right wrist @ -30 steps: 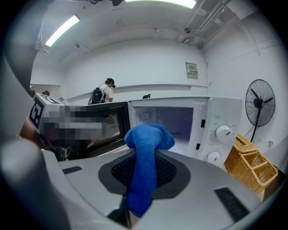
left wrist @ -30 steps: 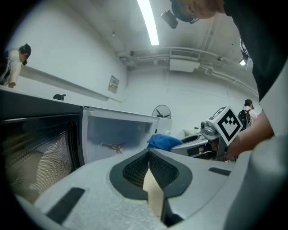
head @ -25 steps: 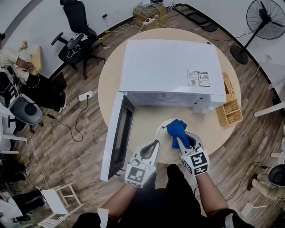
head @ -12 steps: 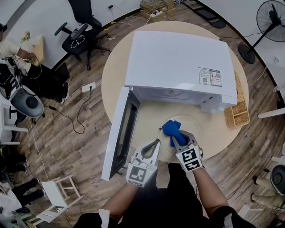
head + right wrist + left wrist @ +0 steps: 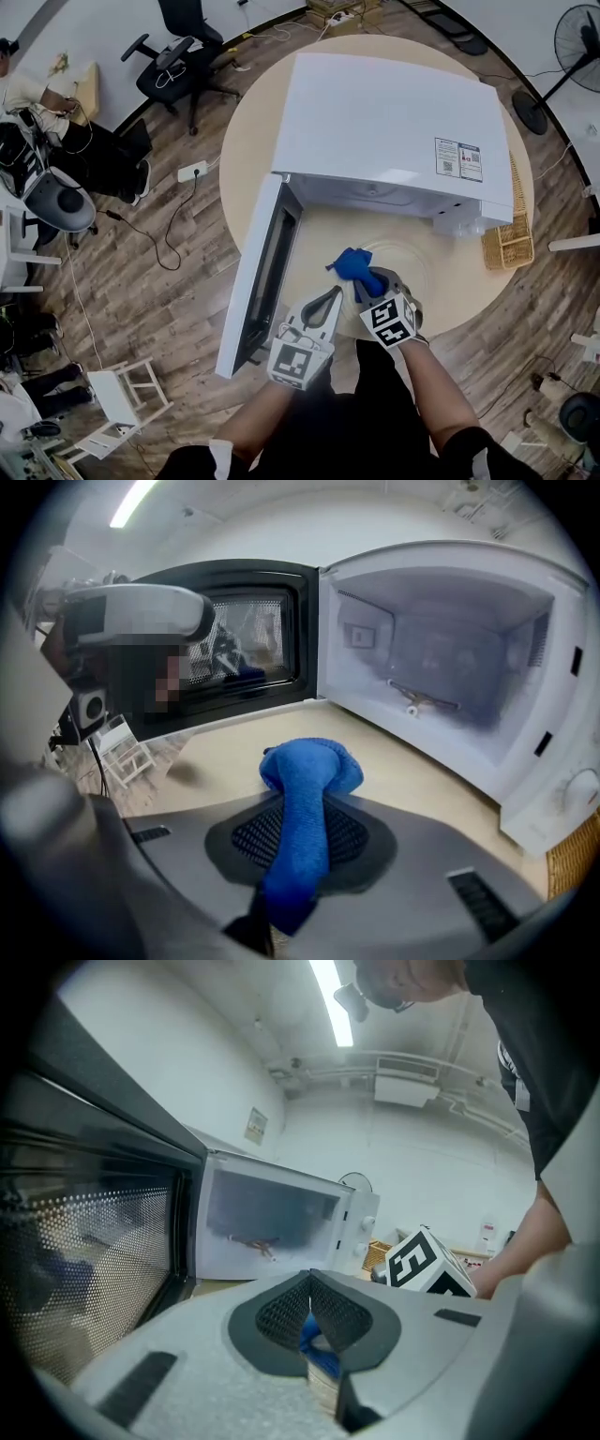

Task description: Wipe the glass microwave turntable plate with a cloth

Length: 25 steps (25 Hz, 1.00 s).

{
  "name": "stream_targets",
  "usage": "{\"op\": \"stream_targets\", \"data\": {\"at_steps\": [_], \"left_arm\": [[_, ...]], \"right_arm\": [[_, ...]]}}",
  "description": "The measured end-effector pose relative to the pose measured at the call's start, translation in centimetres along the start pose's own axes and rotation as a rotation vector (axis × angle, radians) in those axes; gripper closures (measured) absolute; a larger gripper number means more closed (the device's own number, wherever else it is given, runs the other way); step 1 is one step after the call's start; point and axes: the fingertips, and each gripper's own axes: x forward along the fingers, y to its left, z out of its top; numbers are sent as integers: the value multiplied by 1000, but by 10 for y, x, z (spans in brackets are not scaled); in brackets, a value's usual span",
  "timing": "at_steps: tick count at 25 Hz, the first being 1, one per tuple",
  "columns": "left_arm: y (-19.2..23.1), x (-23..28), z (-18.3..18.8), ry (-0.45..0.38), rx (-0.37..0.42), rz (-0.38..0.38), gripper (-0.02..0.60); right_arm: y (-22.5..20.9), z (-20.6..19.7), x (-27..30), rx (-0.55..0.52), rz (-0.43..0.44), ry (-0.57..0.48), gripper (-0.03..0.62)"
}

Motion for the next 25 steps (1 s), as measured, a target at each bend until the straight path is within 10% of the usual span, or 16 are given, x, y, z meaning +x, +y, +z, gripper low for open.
{"op": "stream_targets", "data": {"at_steps": [25], "left_arm": [[-3, 7, 2, 2, -20, -6, 575]], "right_arm": [[-22, 1, 5, 0, -84, 46, 517]]}}
